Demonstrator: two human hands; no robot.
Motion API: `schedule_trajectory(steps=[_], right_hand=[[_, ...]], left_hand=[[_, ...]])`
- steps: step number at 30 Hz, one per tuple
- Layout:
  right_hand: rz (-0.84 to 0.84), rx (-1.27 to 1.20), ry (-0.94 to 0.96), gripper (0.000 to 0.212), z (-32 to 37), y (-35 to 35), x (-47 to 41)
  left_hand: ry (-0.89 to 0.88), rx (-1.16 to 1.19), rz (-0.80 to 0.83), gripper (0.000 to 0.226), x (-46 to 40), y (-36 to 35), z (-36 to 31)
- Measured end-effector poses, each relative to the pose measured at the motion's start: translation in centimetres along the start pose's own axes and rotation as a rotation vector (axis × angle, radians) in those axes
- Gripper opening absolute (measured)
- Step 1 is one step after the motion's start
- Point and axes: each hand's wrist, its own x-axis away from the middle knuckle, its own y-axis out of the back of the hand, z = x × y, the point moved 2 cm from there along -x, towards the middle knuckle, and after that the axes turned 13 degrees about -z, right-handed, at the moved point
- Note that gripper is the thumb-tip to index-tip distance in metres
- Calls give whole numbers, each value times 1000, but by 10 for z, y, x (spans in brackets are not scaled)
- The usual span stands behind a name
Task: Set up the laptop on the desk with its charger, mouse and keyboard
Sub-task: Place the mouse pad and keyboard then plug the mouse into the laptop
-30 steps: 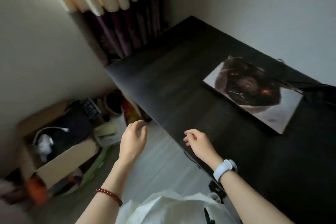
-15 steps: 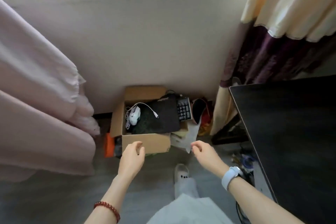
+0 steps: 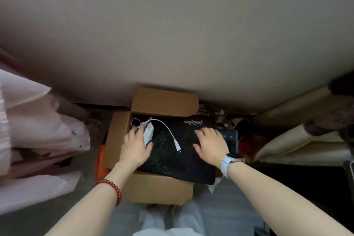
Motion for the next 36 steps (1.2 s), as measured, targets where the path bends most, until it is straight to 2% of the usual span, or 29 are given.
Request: schedule_trajectory(steps=[3, 7, 11, 15, 20, 26, 31, 36], right_hand=[[27, 110, 34, 73, -3, -30, -46], [123, 154, -48, 96, -15, -65, -82], [246, 209, -119, 107, -19, -81, -85], [187, 245, -142, 111, -20, -84, -92], [185, 123, -97, 101, -29, -84, -93], [248, 101, -35, 88, -29, -80, -82], [226, 95, 40, 72, -17, -69, -83], [198, 103, 133, 66, -11, -58, -66]], left_hand=[[-30, -55, 11, 72, -48, -32, 13], [-45, -39, -10, 72, -88, -76, 21], [106, -81, 109, 89, -93, -105, 33], [95, -211, 184, 89, -99, -112, 39], [15, -217, 120, 73, -85, -109, 36], [-33, 93, 28, 78, -42, -89, 38], [-45, 48, -37, 77, -21, -69, 38], [-54, 19, -108, 77, -10, -45, 27]])
